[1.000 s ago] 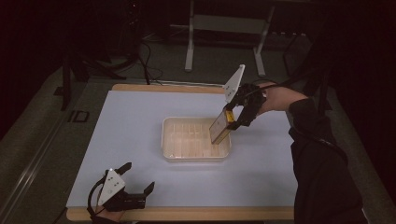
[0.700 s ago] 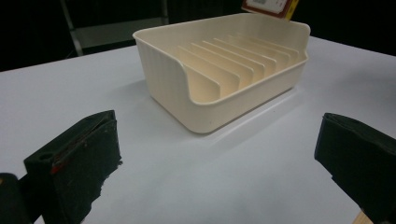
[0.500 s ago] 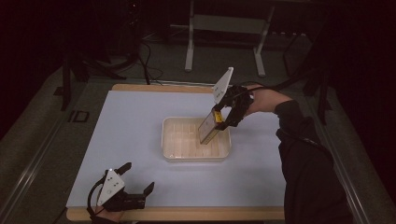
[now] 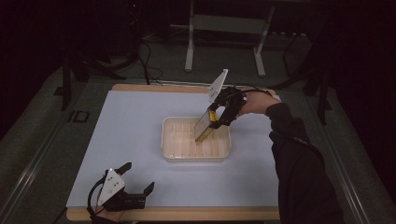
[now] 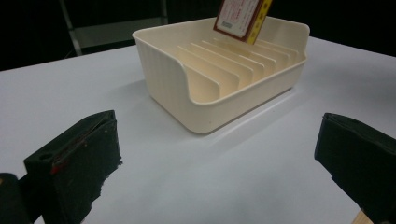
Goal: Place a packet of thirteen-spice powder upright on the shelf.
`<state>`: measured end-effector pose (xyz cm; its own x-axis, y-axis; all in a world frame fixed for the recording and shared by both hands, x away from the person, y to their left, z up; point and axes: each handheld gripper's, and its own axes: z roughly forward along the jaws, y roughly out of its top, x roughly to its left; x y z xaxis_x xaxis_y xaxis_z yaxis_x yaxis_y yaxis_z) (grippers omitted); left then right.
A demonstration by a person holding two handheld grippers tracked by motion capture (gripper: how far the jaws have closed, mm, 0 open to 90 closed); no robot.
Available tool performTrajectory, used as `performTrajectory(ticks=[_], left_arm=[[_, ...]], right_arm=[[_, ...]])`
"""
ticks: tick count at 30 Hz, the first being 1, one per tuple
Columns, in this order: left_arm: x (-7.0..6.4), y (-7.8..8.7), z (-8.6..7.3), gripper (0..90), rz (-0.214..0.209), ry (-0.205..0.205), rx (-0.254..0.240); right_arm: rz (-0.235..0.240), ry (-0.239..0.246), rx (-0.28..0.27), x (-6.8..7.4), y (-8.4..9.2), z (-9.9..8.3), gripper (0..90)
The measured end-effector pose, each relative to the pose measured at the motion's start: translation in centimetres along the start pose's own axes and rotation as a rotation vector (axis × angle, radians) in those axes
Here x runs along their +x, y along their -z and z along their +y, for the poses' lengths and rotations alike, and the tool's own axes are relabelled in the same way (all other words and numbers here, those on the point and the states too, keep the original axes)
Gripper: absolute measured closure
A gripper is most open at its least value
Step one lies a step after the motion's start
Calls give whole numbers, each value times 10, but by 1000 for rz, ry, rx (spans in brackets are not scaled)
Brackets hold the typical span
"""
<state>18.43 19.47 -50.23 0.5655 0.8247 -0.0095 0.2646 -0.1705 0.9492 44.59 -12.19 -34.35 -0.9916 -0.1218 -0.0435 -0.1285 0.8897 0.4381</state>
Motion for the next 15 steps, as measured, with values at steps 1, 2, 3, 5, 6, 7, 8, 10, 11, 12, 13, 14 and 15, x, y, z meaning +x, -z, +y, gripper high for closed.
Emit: performTrajectory(ticks=[1, 2, 3, 5, 6, 7, 8, 10, 11, 12, 13, 14, 15], left_arm=[[0, 0, 0, 3, 0, 0, 0], [0, 0, 0, 4, 0, 1, -1], [0, 0, 0, 3, 0, 0, -2], [0, 0, 0, 3, 0, 2, -1], [0, 0, 0, 3, 0, 1, -1], [0, 0, 0, 4, 0, 1, -1], [0, 0, 0, 3, 0, -1, 0], [0, 0, 0, 3, 0, -1, -1], [0, 0, 0, 3, 0, -2, -1], [0, 0, 0, 4, 1, -1, -1], [0, 0, 0, 3, 0, 0, 0], [0, 0, 0, 3, 1, 0, 0], [0, 0, 0, 3, 0, 0, -1]], right_arm=[[0, -1, -2, -1, -2, -1, 319], [5, -8, 3, -1, -3, -1, 319], [7, -12, 7, -2, -5, -2, 319], [11, -15, 22, -3, -8, -4, 319], [12, -16, 25, -4, -11, -5, 318], [16, -22, 39, -4, -12, -5, 318], [20, -23, 47, -3, -14, -5, 319], [23, -19, 47, -4, -16, -4, 318], [24, -25, 50, -4, -18, -4, 318], [25, -23, 50, -5, -19, -4, 318], [26, -30, 56, -5, -21, -3, 318], [28, -30, 59, -5, -22, -3, 318], [29, -39, 60, -5, -23, -3, 318]])
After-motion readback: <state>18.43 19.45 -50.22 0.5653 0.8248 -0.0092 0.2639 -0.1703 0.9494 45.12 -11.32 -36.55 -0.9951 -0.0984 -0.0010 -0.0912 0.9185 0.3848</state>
